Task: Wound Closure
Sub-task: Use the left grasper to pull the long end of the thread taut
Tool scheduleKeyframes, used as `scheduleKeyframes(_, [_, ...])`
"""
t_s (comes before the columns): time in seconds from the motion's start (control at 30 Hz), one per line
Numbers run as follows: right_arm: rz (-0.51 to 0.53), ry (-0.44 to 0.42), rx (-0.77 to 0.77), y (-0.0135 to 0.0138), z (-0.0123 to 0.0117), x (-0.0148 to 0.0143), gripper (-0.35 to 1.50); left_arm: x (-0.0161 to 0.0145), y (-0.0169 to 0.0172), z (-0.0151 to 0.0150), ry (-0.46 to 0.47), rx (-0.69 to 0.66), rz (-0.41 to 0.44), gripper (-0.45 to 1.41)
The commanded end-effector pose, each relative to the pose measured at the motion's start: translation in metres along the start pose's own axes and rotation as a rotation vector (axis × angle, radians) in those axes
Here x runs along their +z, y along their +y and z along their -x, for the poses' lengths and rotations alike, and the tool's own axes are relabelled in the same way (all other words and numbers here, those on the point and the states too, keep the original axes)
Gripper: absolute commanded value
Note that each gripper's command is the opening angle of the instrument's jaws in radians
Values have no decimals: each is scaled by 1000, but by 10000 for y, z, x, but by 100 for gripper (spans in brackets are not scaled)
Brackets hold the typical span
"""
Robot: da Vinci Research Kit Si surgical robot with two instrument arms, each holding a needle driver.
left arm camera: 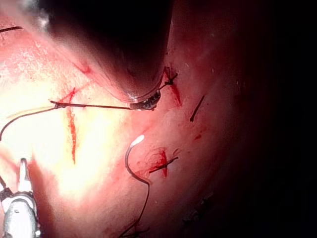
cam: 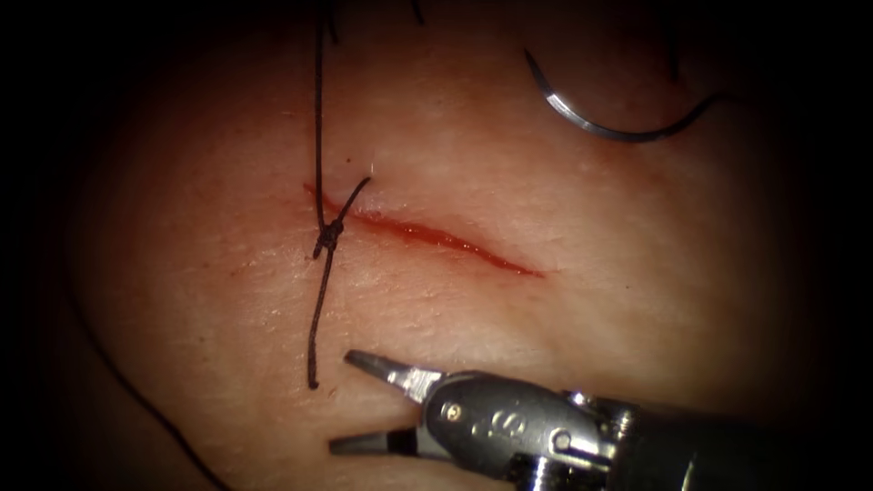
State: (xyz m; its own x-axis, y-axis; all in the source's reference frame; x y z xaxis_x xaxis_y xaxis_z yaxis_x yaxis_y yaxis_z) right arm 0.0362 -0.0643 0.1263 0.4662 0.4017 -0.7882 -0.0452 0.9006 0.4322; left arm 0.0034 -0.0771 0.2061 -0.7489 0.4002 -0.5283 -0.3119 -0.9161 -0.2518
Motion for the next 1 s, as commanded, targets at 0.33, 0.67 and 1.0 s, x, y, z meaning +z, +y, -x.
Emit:
scheduleKeyframes(0.33, [119,25,73,86,2,-48,131,-8,21,-3,30,-1,28,-45])
scheduleKeyframes(0.67, [219,132,246,151,13,49,146,-23,39,-8,49,-5,56,-45])
scheduleKeyframes(1.0, [173,159,289,157,30,95,146,-44,48,-11,46,-5,72,-45])
